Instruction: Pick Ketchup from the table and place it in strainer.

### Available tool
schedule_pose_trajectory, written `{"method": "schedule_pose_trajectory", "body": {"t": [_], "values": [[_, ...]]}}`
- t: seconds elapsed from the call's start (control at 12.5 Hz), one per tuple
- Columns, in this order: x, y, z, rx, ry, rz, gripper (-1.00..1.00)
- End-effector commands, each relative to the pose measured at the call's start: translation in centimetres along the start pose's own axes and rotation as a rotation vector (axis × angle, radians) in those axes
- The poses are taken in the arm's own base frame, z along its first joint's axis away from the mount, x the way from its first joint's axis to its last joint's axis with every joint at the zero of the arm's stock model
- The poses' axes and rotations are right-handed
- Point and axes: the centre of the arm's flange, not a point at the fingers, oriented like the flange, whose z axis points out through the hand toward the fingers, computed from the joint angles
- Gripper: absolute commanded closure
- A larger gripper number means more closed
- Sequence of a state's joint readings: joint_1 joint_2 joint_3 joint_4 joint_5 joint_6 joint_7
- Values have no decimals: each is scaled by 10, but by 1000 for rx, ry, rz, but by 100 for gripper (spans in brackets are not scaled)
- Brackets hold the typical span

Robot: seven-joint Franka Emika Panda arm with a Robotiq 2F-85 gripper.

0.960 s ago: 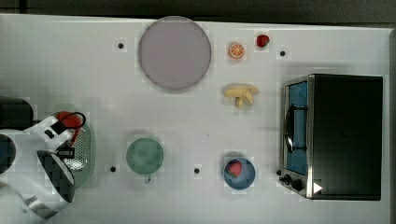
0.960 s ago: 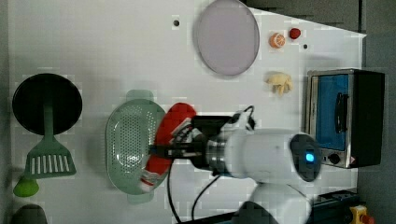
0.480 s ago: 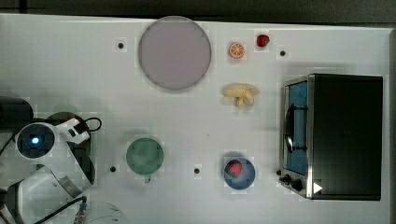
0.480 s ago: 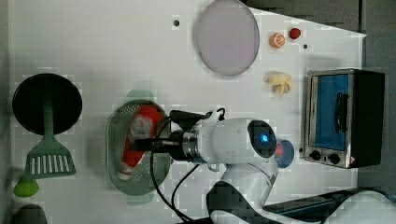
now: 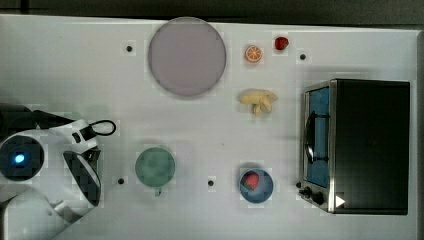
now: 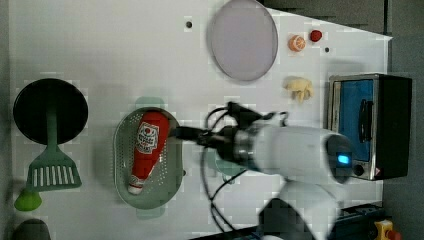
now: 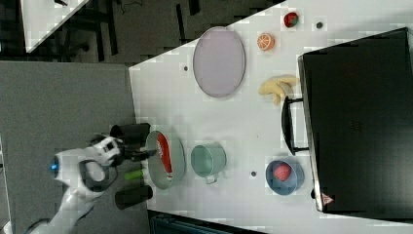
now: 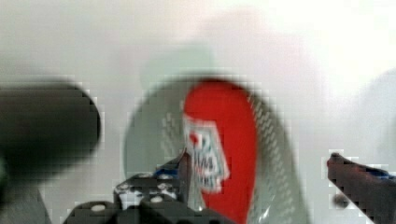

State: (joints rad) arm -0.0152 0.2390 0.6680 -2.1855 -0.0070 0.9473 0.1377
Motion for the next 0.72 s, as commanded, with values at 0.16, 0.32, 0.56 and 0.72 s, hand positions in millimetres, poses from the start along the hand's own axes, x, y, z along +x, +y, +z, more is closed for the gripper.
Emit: {"method": "schedule_pose_trajectory", "body": {"t": [0.16, 0.32, 0.56, 0.72], "values": [[61, 43, -137, -29, 162, 234, -100], [74, 81, -195, -71, 146, 363, -100], [86, 143, -276, -96, 96, 517, -100], [92, 182, -317, -100, 80, 592, -100]]}}
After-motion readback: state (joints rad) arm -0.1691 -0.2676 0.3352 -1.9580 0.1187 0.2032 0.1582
